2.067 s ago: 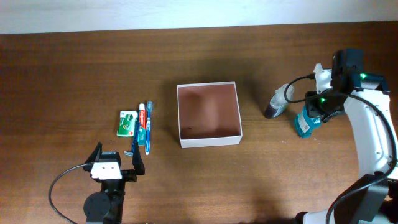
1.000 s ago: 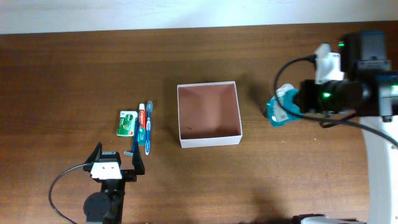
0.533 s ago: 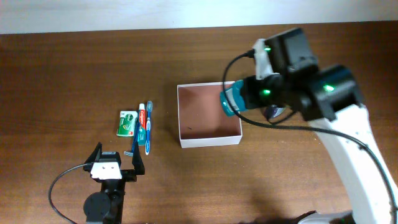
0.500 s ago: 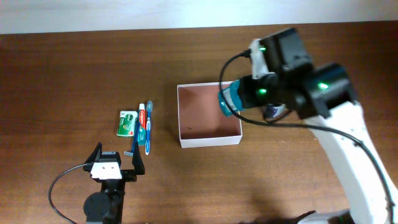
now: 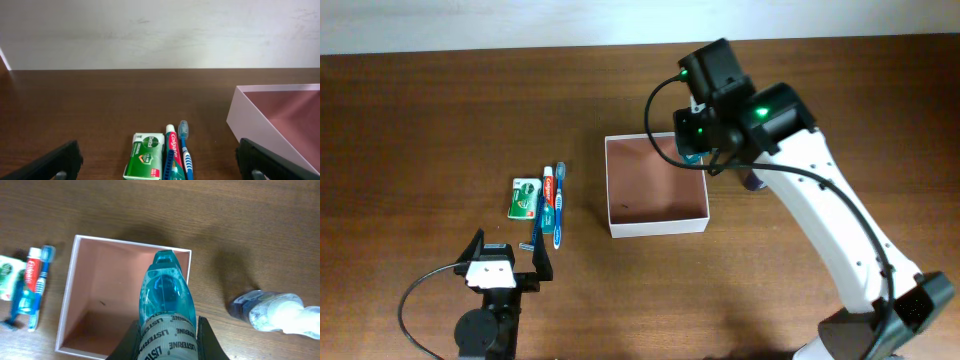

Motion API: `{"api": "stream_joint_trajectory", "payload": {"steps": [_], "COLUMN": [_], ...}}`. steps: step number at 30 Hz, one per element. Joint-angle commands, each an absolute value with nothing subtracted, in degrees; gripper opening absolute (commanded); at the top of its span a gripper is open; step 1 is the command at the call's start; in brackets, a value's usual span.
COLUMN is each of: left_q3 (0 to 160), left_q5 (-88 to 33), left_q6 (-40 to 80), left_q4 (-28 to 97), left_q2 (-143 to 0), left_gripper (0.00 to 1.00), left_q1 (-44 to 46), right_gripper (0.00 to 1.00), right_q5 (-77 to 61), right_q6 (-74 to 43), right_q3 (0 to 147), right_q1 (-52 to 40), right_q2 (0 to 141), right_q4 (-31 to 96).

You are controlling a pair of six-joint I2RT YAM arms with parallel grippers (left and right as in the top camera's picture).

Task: Pack container
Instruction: 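Lift the Listerine bottle and carry it left over the box, then lower the Listerine bottle into the box's back right corner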

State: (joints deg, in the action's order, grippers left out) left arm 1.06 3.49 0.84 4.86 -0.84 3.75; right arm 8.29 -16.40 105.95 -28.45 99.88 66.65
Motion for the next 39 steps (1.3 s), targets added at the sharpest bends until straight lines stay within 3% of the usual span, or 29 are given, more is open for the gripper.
{"api": "stream_joint_trajectory", "payload": {"steps": [1,39], "left_q3": [0.71,0.71], "left_q5": [4.12,4.12], "left_q6": [0.36,0.36], "left_q4": [4.71,4.71], "left_q2": [-0.36,-0.36], "left_gripper": [0.99,0.99], "left_q1": [3.97,3.97], "right_gripper": [0.04,0.05], "right_q5": [12.71,12.75], "right_q6": [-17.26,-19.97], "right_q3": [107.7,106.89], "right_q1": [-30.44,-27.29], "right_q2": [101.58,110.1], "right_q4": [65.34,61.17]}}
